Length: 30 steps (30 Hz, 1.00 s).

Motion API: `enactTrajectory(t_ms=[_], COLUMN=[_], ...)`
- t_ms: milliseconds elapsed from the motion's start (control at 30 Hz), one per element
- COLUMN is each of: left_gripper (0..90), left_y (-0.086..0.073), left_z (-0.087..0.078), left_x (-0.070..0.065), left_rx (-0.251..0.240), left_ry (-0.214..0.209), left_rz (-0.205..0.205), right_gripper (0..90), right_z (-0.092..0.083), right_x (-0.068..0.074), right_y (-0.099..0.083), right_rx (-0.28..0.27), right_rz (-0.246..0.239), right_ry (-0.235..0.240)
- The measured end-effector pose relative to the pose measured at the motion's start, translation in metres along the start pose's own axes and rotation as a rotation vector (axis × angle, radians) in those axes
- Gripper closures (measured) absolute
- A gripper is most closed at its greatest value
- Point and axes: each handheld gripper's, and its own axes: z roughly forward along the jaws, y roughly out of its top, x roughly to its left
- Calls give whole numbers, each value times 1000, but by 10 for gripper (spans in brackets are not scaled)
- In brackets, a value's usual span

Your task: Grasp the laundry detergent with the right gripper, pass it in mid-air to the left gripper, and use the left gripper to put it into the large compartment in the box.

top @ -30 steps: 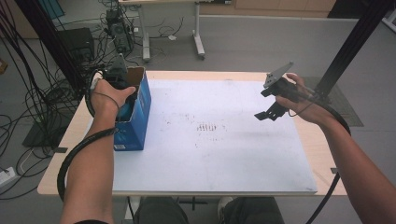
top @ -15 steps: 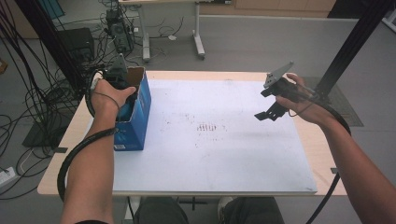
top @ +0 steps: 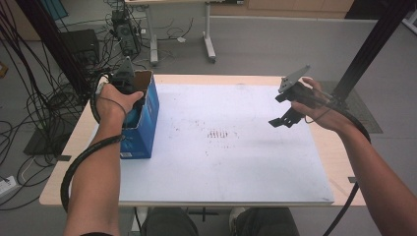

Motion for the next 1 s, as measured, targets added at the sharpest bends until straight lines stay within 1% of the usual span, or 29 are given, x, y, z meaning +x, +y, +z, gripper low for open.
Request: enactTrajectory(t_ms=[1000], left_gripper=[362], left_y=[0], left_z=[0], left_x=[-2], left_rx=[2], left_ry=[8], left_rz=[1], right_gripper=[3], right_z=[-1], right_x=[0], right_y=[-4], right_rx=[-2], right_rz=[-1], right_ry=[-2])
